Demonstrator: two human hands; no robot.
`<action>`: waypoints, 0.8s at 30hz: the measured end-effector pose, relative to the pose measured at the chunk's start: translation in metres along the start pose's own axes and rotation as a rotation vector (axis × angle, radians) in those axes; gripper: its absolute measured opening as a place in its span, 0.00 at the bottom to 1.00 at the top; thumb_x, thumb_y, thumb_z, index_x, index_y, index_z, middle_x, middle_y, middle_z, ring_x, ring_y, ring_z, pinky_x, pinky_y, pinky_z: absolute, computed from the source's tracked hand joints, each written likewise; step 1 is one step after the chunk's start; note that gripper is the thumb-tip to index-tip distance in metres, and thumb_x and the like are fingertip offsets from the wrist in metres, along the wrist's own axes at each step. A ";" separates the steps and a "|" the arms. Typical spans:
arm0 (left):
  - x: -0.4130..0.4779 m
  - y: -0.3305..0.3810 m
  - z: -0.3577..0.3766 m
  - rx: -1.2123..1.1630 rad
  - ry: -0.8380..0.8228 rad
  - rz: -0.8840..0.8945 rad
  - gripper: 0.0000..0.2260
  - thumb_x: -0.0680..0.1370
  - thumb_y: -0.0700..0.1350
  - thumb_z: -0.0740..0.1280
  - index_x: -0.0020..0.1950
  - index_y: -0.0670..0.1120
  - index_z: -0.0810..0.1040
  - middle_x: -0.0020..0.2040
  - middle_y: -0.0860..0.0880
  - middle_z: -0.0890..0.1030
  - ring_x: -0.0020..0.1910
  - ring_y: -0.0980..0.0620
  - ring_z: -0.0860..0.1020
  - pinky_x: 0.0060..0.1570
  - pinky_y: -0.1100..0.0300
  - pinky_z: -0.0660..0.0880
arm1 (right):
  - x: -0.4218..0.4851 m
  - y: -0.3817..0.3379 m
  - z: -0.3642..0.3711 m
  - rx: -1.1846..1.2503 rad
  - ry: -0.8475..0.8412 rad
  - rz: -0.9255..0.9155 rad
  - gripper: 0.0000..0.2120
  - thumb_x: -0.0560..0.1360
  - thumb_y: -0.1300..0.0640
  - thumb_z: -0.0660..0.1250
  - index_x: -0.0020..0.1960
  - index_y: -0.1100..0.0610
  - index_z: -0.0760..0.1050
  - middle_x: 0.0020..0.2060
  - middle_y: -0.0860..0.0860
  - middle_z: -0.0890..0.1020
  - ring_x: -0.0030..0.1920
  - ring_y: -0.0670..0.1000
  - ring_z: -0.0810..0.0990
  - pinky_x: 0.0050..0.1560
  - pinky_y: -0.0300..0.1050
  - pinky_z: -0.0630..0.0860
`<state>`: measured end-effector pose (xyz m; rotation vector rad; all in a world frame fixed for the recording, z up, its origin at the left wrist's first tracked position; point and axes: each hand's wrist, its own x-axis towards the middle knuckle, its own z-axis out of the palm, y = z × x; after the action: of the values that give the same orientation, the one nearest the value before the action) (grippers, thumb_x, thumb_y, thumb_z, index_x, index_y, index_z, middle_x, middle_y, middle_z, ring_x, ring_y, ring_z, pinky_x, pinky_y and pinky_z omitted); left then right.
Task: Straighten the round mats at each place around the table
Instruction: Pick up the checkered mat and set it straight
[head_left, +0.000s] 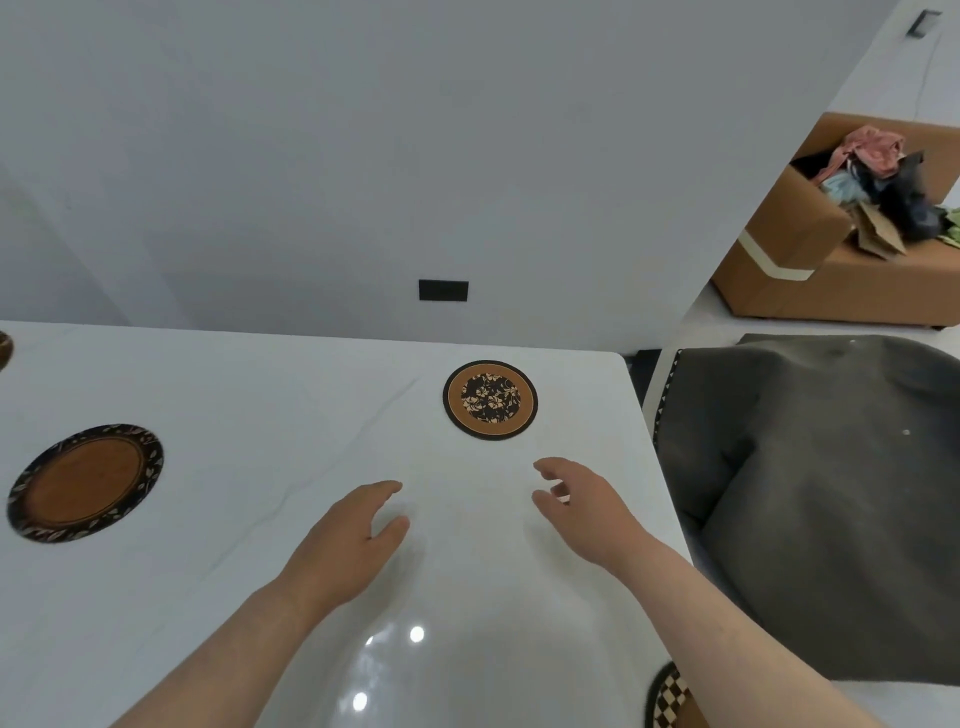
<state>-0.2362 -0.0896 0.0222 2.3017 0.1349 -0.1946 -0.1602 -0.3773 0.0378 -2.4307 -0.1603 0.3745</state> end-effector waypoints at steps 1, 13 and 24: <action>-0.007 0.000 0.001 0.020 -0.012 0.011 0.20 0.79 0.54 0.62 0.71 0.55 0.67 0.68 0.59 0.70 0.65 0.60 0.69 0.62 0.62 0.67 | -0.011 -0.001 0.002 -0.001 -0.027 -0.005 0.19 0.77 0.49 0.64 0.67 0.44 0.69 0.61 0.42 0.74 0.55 0.43 0.74 0.56 0.38 0.69; -0.090 0.023 -0.011 0.431 -0.091 0.176 0.22 0.79 0.56 0.59 0.73 0.54 0.66 0.73 0.57 0.67 0.71 0.55 0.64 0.67 0.61 0.61 | -0.151 0.008 -0.029 -0.358 -0.004 -0.042 0.22 0.80 0.49 0.57 0.74 0.46 0.61 0.73 0.43 0.65 0.72 0.47 0.62 0.72 0.44 0.57; -0.126 0.055 0.029 0.515 -0.090 0.225 0.21 0.79 0.54 0.59 0.72 0.54 0.67 0.72 0.56 0.68 0.70 0.54 0.66 0.65 0.60 0.63 | -0.205 0.052 -0.069 -0.500 0.029 -0.115 0.21 0.79 0.53 0.57 0.71 0.45 0.65 0.68 0.44 0.71 0.68 0.50 0.67 0.67 0.45 0.64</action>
<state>-0.3543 -0.1528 0.0662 2.7881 -0.2477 -0.2369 -0.3329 -0.5021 0.1020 -2.8981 -0.4220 0.2693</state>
